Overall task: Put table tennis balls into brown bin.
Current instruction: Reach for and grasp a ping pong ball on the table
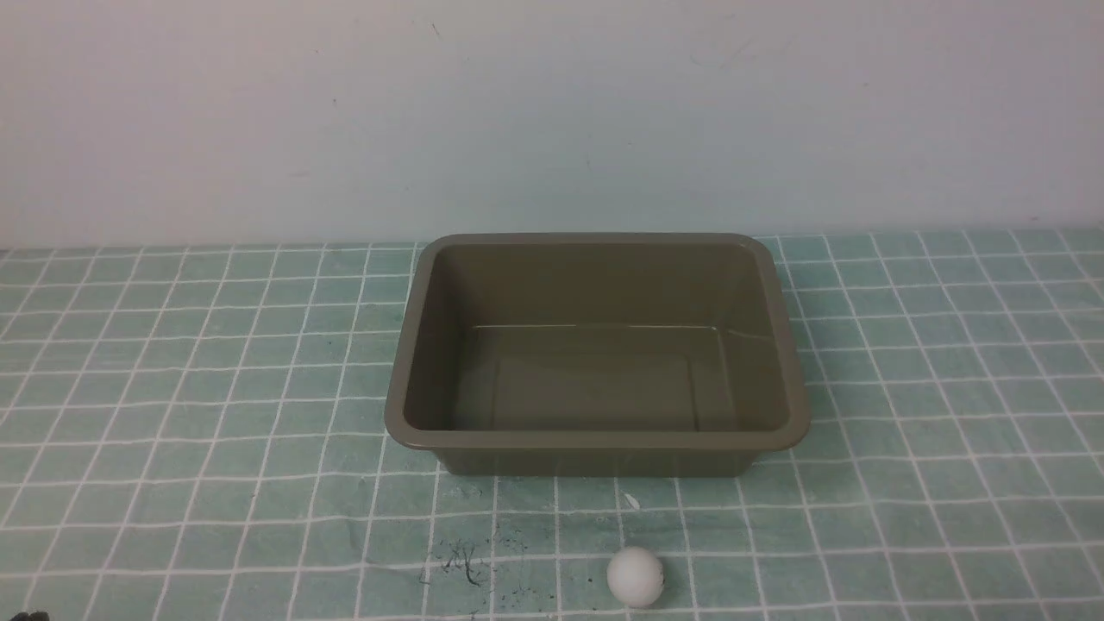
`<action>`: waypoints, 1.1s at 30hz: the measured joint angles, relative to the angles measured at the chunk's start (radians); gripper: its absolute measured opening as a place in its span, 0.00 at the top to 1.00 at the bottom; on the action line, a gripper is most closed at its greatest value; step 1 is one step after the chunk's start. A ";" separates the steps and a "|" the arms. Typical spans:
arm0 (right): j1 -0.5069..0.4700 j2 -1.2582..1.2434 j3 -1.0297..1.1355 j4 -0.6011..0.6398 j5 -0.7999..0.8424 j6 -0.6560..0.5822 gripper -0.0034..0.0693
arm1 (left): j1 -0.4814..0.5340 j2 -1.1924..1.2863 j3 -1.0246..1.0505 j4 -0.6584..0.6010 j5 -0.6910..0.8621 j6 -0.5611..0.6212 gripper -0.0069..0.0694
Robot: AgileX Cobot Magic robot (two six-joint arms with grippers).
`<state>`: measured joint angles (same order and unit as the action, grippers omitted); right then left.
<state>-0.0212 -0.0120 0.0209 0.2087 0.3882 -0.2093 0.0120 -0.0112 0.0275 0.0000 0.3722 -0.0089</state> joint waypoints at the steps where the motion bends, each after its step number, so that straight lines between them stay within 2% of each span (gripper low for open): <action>1: 0.000 0.000 0.000 0.000 0.000 0.000 0.97 | 0.000 0.000 0.000 0.000 0.000 0.000 0.91; 23: 0.000 0.000 0.000 0.023 -0.008 0.010 0.97 | 0.000 0.000 0.000 0.000 0.000 0.000 0.91; 25: 0.004 0.000 0.004 0.092 -0.030 0.025 0.97 | 0.000 0.000 0.000 0.000 0.000 0.000 0.91; 28: 0.023 0.000 0.008 0.492 -0.199 0.128 0.97 | 0.000 0.000 0.000 0.000 0.000 0.000 0.91; 31: 0.024 0.000 0.008 0.754 -0.324 0.153 0.97 | 0.000 0.000 0.000 0.000 0.000 0.000 0.91; 32: 0.024 0.000 0.008 0.769 -0.333 0.153 0.97 | 0.000 0.000 0.000 0.000 0.000 0.000 0.91; 33: 0.024 0.000 0.008 0.857 -0.398 0.141 0.97 | 0.000 0.000 0.000 0.000 0.000 0.000 0.91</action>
<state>0.0030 -0.0120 0.0285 1.0658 -0.0093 -0.0684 0.0120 -0.0112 0.0275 0.0000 0.3722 -0.0089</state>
